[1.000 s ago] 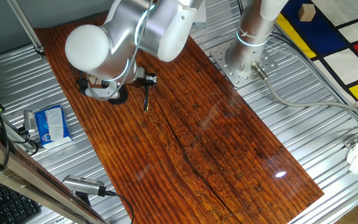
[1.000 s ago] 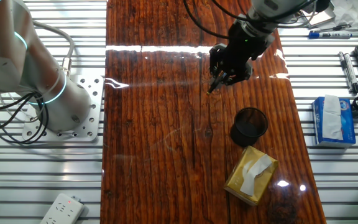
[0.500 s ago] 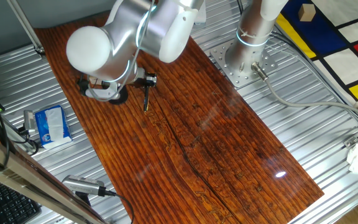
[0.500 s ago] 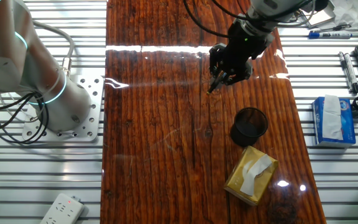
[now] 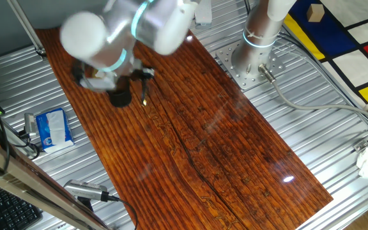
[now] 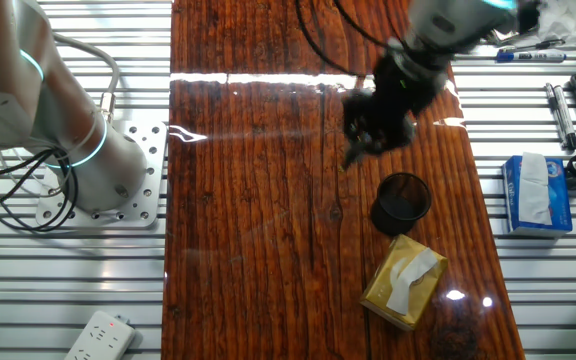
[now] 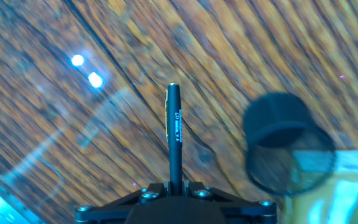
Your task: Put the pen into the pen holder
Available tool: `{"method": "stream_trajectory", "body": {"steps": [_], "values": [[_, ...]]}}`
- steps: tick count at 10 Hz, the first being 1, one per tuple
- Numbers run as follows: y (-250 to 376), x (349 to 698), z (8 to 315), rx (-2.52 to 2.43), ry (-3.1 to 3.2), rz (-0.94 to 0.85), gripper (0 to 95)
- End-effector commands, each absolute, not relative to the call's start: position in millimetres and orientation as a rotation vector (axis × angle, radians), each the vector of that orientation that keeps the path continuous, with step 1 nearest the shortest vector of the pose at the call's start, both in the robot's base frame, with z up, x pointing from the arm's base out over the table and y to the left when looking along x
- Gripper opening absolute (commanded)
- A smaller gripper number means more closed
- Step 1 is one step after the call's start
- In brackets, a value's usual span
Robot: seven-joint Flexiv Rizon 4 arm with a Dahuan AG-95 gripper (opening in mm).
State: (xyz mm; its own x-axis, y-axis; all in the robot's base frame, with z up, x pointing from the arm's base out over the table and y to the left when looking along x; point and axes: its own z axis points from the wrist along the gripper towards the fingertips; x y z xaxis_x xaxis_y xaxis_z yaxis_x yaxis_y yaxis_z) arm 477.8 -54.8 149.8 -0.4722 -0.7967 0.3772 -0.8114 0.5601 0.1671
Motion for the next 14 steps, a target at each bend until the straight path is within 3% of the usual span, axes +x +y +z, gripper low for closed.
{"method": "stream_trajectory", "body": {"steps": [1, 6, 14], "values": [[-75.9, 482.3, 156.2, 1.325, -2.379, 0.045, 0.0], [-134.4, 501.4, 168.8, 1.414, -2.323, 0.010, 0.0], [-148.4, 517.8, 140.9, 1.410, -2.243, 0.067, 0.0]]}}
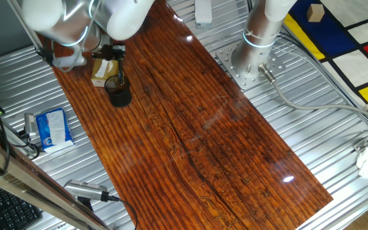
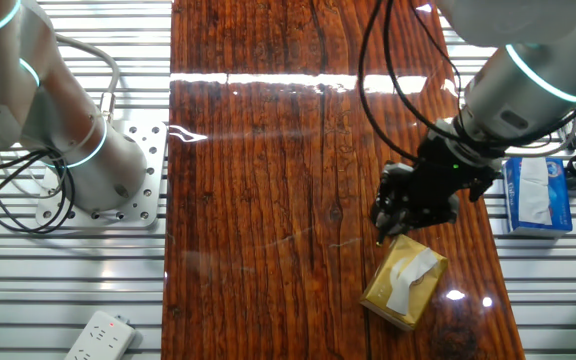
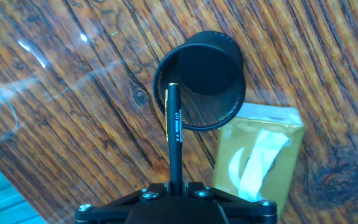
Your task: Put the pen into the pen holder
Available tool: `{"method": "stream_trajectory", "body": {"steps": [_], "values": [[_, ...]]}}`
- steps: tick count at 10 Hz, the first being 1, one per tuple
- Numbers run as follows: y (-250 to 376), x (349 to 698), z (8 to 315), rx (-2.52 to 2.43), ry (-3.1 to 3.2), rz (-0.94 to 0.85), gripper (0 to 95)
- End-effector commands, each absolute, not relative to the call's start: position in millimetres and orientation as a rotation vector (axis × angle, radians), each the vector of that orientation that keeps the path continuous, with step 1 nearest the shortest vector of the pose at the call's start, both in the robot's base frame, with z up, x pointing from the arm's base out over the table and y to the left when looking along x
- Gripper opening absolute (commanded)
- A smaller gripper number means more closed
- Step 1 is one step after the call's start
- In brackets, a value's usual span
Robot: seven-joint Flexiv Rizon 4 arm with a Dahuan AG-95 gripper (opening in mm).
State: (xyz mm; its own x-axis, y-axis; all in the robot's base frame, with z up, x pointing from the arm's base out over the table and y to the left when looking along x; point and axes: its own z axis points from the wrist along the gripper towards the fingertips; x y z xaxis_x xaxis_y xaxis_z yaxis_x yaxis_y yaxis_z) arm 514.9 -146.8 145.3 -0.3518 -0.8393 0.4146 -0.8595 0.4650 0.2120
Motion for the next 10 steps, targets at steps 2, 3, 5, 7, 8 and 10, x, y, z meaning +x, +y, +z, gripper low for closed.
{"method": "stream_trajectory", "body": {"steps": [2, 3, 5, 7, 8, 10], "values": [[-149.0, 521.4, 137.3, 1.408, -2.237, 0.070, 0.0], [-149.1, 523.6, 135.4, 1.408, -2.227, 0.073, 0.0], [-146.5, 527.6, 128.4, 1.401, -2.208, 0.094, 0.0], [-142.5, 529.5, 125.2, 1.387, -2.210, 0.102, 0.0], [-141.3, 529.9, 124.5, 1.377, -2.218, 0.100, 0.0], [-137.7, 531.1, 122.6, 1.362, -2.228, 0.100, 0.0]]}}
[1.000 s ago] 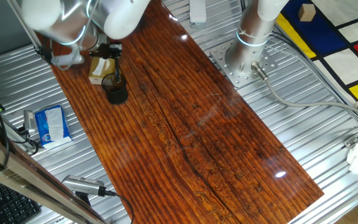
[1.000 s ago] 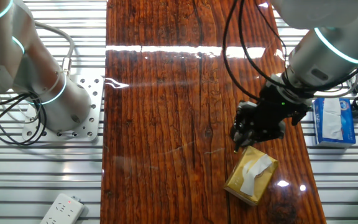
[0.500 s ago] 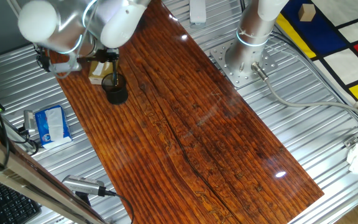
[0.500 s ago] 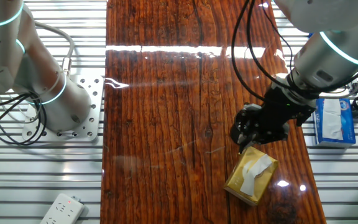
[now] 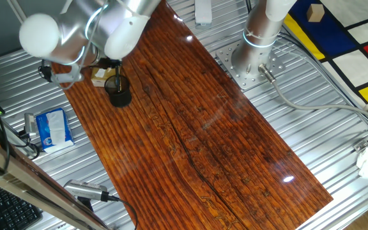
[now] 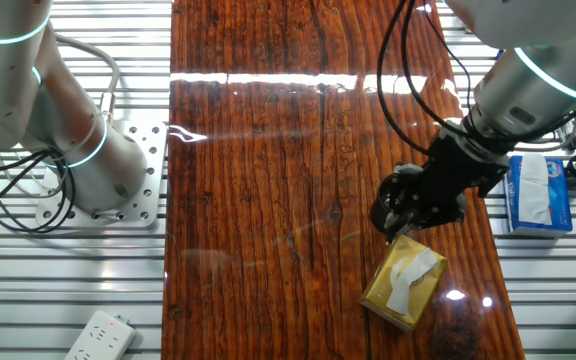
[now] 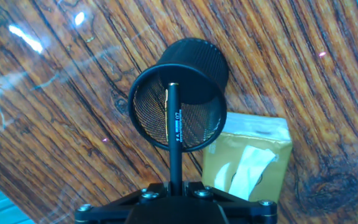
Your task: Put the pen into the pen holder
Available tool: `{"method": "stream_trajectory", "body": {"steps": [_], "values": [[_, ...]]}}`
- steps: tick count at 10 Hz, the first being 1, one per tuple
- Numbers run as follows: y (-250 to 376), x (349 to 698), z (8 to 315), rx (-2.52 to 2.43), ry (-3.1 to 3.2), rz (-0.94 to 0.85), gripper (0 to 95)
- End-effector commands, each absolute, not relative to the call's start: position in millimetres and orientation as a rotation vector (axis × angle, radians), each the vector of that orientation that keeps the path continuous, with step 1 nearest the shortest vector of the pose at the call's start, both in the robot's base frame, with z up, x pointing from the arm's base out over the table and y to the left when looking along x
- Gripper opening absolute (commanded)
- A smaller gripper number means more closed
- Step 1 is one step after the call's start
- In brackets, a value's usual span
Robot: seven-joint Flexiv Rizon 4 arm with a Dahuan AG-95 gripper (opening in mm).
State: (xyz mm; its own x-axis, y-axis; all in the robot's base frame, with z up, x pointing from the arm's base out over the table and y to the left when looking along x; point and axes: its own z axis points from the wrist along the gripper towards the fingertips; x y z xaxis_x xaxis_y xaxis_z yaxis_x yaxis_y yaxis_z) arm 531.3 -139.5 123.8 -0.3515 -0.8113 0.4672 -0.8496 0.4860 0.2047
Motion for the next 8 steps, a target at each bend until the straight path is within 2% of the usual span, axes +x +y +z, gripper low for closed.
{"method": "stream_trajectory", "body": {"steps": [1, 8], "values": [[-135.8, 531.8, 121.3, 1.357, -2.229, 0.100, 0.0], [-130.9, 534.1, 115.6, 1.358, -2.171, 0.042, 0.0]]}}
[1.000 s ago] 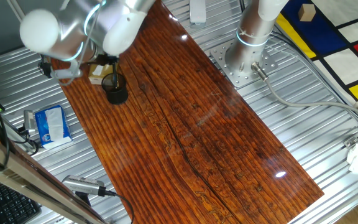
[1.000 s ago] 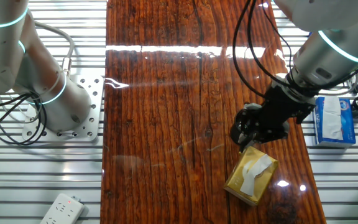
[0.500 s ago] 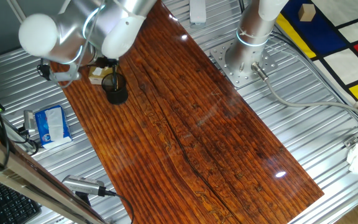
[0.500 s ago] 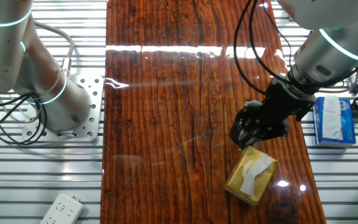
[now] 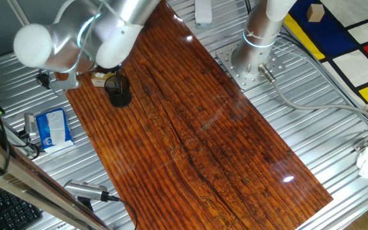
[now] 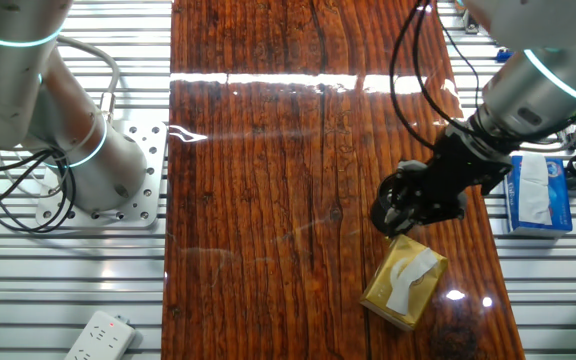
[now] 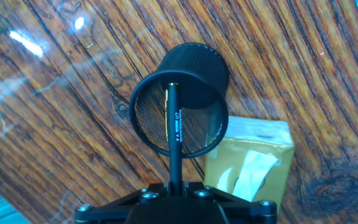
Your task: Put the pen into the pen holder
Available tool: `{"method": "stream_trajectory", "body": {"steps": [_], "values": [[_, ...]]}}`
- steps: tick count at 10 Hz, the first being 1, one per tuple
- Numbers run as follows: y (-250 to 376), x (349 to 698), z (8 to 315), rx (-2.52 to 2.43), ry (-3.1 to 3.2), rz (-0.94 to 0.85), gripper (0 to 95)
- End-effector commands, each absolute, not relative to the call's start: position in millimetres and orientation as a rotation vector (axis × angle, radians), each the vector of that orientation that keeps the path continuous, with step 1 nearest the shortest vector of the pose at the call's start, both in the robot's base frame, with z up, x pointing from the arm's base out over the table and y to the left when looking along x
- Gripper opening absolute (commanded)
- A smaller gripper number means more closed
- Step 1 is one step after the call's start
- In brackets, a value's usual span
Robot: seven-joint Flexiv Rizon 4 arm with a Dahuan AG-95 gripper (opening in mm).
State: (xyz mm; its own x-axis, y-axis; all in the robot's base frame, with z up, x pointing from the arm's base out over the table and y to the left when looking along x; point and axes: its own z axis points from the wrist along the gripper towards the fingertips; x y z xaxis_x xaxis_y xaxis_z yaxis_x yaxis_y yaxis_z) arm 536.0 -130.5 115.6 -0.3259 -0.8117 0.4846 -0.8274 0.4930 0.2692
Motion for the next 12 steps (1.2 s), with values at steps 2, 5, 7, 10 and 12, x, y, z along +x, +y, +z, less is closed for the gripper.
{"method": "stream_trajectory", "body": {"steps": [2, 5, 7, 10, 12], "values": [[-131.0, 534.0, 115.5, 1.370, -2.160, 0.040, 19.0], [-131.0, 533.9, 115.5, 1.371, -2.160, 0.041, 38.0], [-131.1, 533.8, 115.7, 1.372, -2.161, 0.041, 38.0], [-131.9, 530.8, 124.7, 1.369, -2.166, 0.040, 38.0], [-134.5, 526.8, 135.4, 1.371, -2.167, 0.036, 38.0]]}}
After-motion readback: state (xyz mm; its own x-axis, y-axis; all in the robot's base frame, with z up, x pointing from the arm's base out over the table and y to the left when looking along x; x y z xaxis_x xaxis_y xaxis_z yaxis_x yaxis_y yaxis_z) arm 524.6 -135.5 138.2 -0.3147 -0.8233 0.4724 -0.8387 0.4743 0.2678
